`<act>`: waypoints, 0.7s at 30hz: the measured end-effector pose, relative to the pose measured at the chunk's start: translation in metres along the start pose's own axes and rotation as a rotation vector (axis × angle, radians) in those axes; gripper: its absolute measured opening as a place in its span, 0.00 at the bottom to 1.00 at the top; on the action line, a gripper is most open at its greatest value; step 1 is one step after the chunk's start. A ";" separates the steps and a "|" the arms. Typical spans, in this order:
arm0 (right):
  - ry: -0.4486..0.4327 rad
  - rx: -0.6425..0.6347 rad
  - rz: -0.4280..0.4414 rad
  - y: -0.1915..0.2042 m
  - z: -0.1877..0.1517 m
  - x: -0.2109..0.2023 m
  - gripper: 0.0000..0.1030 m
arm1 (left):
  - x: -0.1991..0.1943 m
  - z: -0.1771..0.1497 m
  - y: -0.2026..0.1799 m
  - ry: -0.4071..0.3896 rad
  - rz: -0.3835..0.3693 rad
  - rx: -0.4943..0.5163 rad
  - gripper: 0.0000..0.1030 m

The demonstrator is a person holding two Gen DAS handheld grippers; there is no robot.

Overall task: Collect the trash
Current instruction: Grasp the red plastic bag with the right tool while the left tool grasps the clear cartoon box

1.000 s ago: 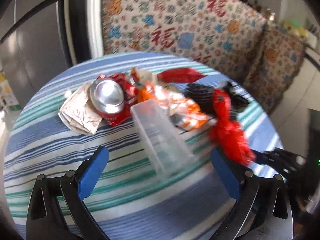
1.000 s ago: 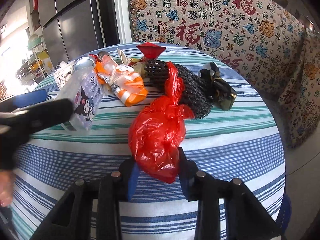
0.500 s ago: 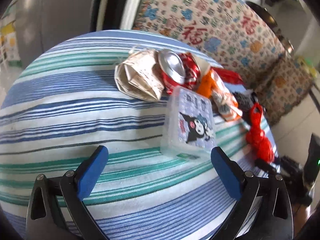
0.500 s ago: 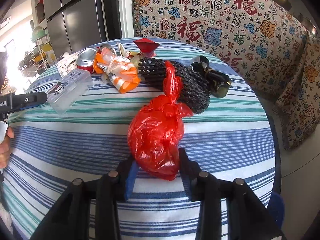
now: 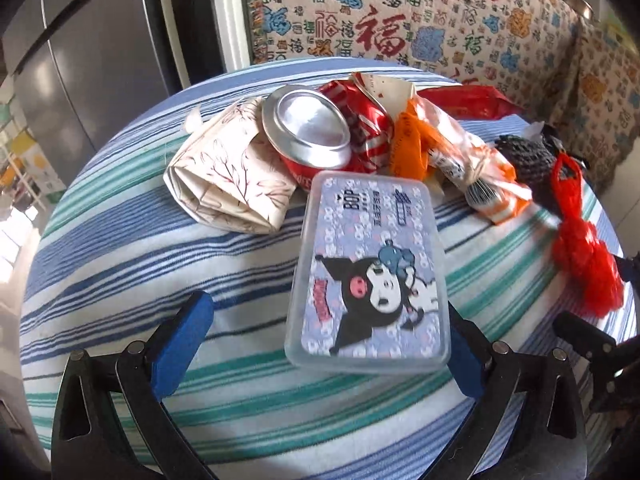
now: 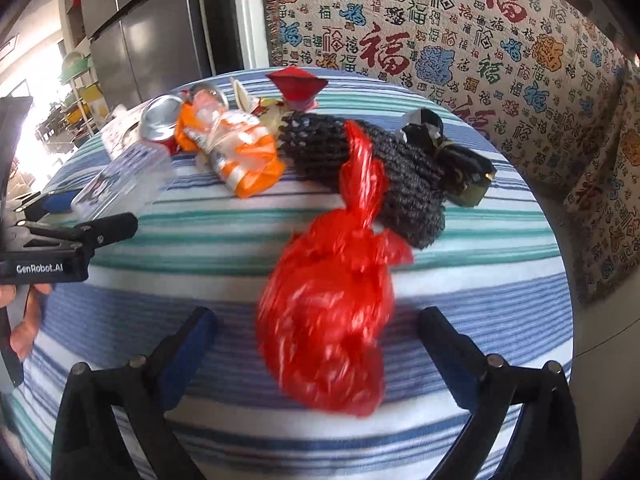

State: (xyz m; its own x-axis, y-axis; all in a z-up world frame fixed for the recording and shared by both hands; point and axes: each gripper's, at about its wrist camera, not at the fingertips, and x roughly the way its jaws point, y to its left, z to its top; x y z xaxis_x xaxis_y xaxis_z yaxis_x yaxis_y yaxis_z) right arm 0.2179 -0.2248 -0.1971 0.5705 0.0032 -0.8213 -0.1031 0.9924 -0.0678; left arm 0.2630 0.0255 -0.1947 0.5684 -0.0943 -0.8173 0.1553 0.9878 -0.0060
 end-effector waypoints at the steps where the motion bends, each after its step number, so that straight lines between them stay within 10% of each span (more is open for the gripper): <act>1: -0.001 0.004 -0.002 -0.001 0.002 0.002 1.00 | 0.000 0.000 0.000 0.000 0.000 -0.002 1.00; 14: 0.018 0.004 0.000 -0.012 -0.005 -0.004 0.98 | 0.001 0.002 -0.001 -0.008 -0.013 0.014 0.98; 16: 0.020 0.019 -0.014 -0.014 -0.006 -0.008 0.82 | -0.002 0.001 -0.003 -0.019 -0.022 0.024 0.90; 18: 0.009 0.021 -0.001 -0.015 -0.005 -0.014 0.44 | -0.005 0.000 -0.008 -0.031 -0.033 0.034 0.82; 21: -0.007 0.042 0.040 -0.018 -0.008 -0.019 0.35 | -0.011 -0.002 -0.011 -0.056 -0.046 0.035 0.60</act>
State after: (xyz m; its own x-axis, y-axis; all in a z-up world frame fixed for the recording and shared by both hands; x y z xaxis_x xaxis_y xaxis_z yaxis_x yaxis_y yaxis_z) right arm 0.2026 -0.2433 -0.1848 0.5724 0.0436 -0.8188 -0.0914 0.9958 -0.0109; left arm 0.2532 0.0163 -0.1872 0.6046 -0.1470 -0.7828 0.2098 0.9775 -0.0215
